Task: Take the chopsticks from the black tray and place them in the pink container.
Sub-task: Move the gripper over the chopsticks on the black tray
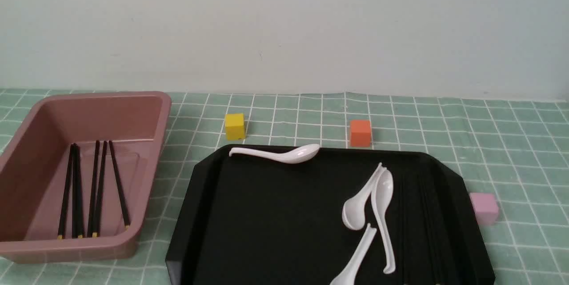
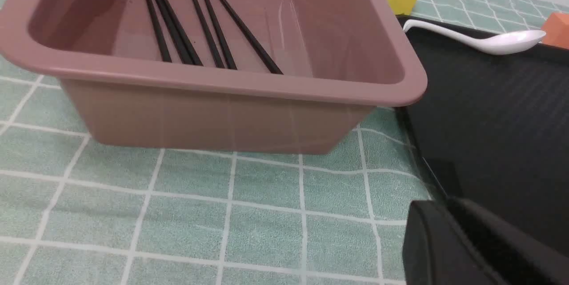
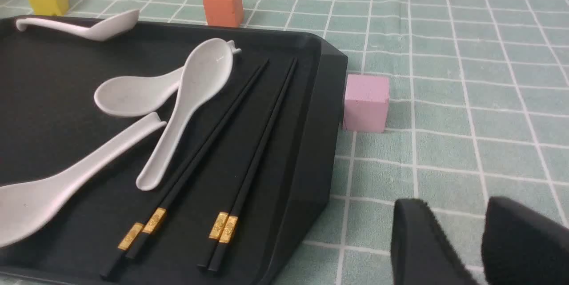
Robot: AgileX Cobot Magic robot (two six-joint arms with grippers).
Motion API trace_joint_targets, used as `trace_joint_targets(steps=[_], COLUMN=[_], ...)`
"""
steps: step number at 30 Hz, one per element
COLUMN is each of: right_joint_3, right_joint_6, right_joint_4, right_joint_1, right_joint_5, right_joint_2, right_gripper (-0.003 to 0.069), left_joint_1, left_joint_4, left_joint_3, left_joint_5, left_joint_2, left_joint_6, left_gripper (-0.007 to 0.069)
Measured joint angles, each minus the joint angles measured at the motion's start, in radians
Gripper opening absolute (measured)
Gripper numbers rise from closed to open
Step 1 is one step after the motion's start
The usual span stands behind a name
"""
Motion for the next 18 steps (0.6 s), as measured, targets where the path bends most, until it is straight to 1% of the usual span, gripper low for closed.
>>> trace_joint_targets(steps=[18], right_joint_3=[0.0], right_joint_6=[0.0], right_joint_4=[0.0], right_joint_1=[0.0], right_joint_5=[0.0], right_joint_2=[0.0], right_gripper=[0.024], left_joint_1=[0.0], left_joint_4=[0.0], left_joint_3=[0.0], left_joint_5=[0.0], left_joint_2=[0.0], left_joint_6=[0.0], left_gripper=[0.0076])
